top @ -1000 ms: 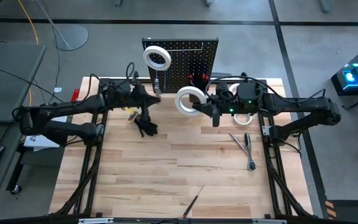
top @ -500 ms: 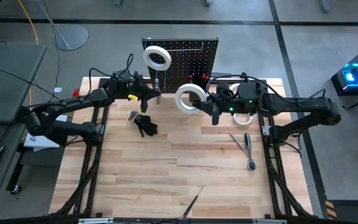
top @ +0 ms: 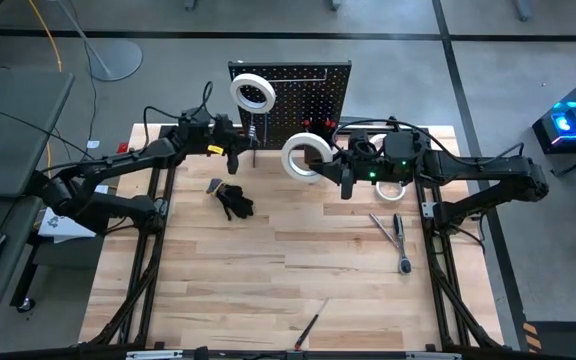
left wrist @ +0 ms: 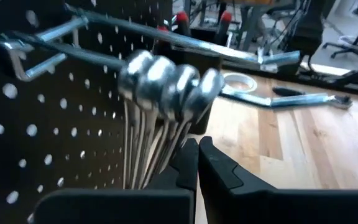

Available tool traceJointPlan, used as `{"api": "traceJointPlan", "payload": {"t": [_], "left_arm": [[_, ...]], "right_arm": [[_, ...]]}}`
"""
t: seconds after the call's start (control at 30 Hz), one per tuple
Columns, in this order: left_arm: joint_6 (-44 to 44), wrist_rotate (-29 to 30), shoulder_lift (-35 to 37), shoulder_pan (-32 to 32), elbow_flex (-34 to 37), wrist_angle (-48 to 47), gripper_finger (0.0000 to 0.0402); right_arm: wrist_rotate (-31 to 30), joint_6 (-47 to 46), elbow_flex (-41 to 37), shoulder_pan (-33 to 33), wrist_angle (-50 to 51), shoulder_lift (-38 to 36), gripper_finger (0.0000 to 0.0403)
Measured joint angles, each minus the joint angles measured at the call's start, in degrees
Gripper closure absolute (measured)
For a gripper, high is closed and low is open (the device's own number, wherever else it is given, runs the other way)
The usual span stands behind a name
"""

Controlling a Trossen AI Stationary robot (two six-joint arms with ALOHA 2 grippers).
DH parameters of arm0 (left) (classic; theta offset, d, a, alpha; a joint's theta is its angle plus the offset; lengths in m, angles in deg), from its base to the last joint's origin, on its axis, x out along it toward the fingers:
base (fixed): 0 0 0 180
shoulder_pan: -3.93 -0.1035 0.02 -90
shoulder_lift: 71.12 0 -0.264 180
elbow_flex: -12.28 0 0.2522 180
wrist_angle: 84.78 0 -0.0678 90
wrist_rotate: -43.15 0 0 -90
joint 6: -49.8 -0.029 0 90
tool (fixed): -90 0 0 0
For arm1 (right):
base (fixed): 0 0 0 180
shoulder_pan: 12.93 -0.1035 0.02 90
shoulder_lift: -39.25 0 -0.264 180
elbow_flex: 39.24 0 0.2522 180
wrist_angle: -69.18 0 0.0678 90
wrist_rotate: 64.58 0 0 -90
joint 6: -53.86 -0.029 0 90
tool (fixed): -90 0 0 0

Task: Hang tools onto peg board
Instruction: Hang the white masking tape on the peg board

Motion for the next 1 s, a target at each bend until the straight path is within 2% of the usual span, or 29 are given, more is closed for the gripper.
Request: {"api": "traceJointPlan", "payload": {"t": [0.13,0.57,1.0], "left_arm": [[0.92,-1.58,0.30,-1.31,-0.01,1.26,0.0401],[0.98,-1.06,-0.14,-1.97,-0.01,6.14,0.0401],[-0.20,2.59,-2.65,-2.25,-0.01,8.88,0.0401]], "right_arm": [[0.00,-0.01,0.00,0.00,0.00,0.00,0.0353],[0.04,-0.08,0.00,0.00,0.00,0.00,0.0353],[0.20,-0.88,0.00,0.00,0.01,0.00,0.0353]]}}
